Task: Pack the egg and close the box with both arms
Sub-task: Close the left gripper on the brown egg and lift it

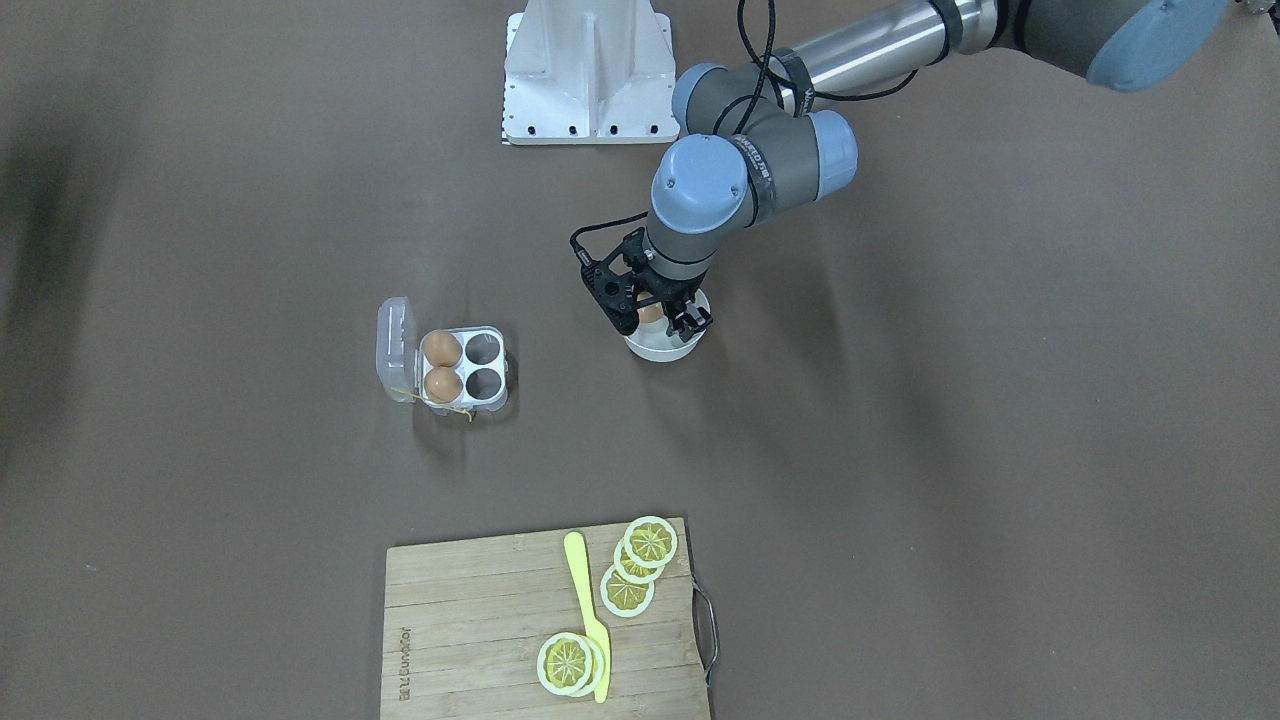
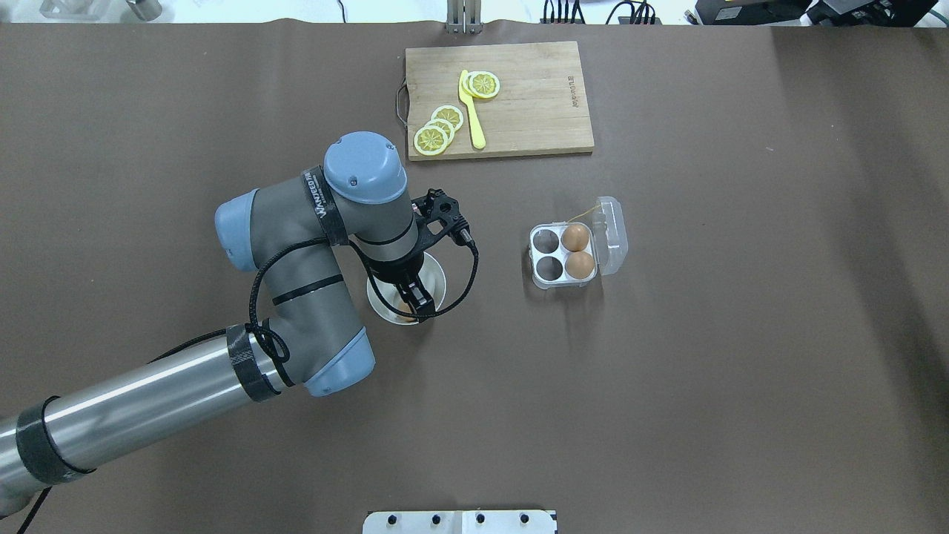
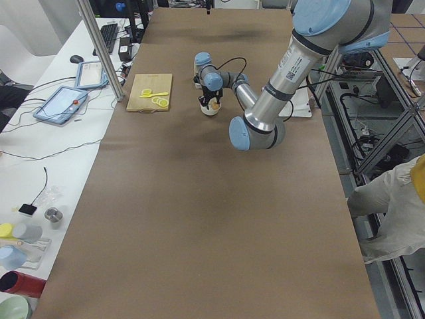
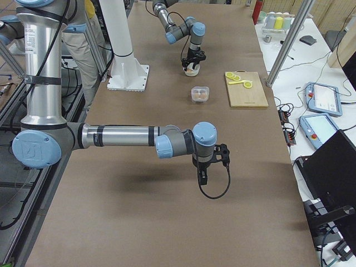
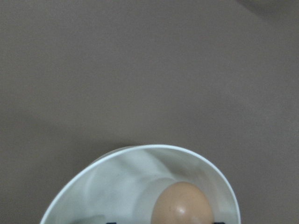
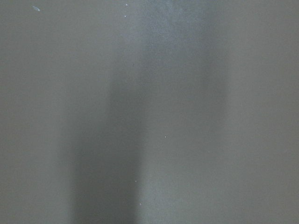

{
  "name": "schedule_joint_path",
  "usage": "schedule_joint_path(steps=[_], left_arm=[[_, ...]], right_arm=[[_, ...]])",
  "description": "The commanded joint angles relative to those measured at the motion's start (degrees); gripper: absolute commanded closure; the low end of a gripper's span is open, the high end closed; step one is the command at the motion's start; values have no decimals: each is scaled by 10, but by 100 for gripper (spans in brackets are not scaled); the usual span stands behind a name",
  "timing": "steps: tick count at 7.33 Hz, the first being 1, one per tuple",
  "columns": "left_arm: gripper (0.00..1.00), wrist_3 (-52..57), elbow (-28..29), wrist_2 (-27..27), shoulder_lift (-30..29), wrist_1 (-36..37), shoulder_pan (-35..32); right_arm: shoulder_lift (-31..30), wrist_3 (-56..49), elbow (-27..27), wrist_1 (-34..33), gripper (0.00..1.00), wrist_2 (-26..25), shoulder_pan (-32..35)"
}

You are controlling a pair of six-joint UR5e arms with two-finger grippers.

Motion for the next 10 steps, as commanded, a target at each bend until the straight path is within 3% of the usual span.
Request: schedule_joint_path(steps=[1, 10], left_arm=[[25, 0, -2, 0, 0, -1, -1], [29, 4, 3, 0, 4, -1, -4]], right_arm=[[-1, 0, 1, 0, 0, 0, 0], [-5, -1, 3, 1, 0, 0, 0]])
